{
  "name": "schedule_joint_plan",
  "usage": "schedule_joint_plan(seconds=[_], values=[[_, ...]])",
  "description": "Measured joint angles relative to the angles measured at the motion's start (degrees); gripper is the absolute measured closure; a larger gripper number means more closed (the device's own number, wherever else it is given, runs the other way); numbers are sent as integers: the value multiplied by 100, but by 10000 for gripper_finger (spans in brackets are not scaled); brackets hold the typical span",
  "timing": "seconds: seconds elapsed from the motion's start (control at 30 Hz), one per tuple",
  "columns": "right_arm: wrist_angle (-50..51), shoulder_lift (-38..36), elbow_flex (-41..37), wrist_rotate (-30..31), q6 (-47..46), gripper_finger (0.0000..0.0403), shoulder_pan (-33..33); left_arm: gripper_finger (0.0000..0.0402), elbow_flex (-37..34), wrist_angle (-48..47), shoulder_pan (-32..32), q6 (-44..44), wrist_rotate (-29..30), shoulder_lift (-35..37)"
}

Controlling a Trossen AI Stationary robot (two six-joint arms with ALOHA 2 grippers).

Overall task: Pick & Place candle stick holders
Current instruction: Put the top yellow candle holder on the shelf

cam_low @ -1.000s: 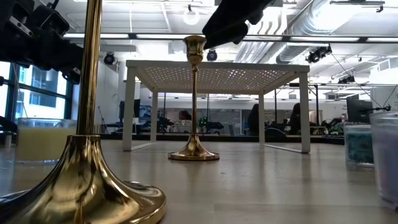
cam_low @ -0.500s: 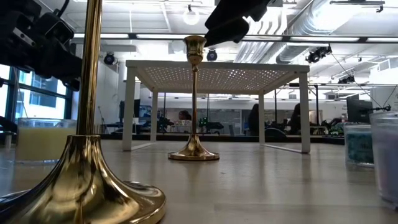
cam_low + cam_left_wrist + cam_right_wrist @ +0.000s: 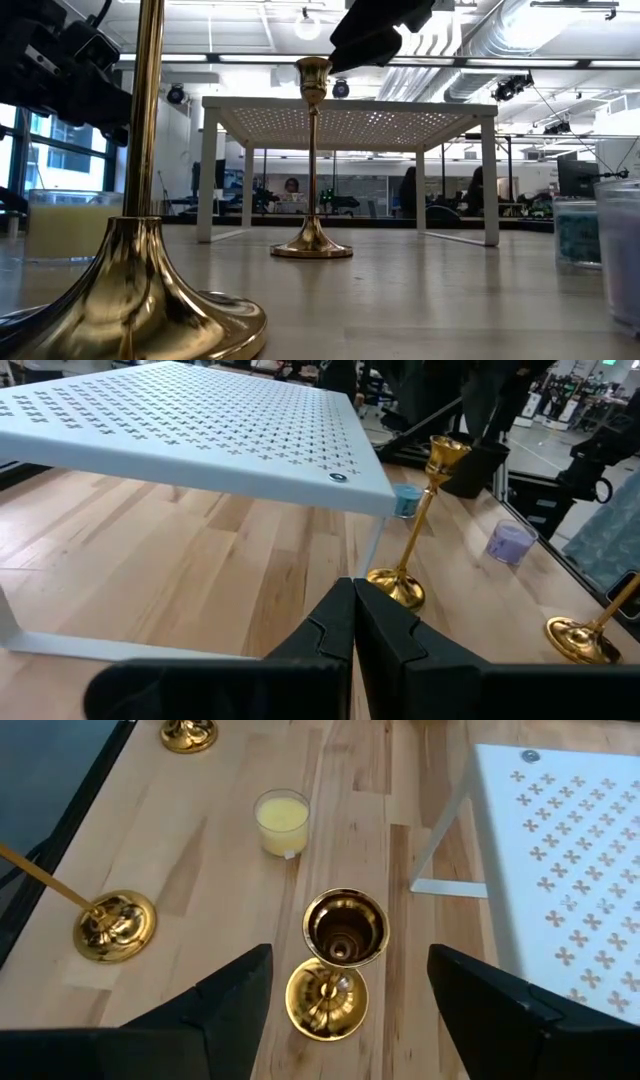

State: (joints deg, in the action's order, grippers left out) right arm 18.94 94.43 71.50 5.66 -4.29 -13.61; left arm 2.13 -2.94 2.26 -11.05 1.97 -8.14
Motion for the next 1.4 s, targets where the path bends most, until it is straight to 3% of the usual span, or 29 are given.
schedule_joint_plan(seconds=[1.4], values=[[-482,466,0,-85,175,141,11,398,2,-4,0,2,9,0]])
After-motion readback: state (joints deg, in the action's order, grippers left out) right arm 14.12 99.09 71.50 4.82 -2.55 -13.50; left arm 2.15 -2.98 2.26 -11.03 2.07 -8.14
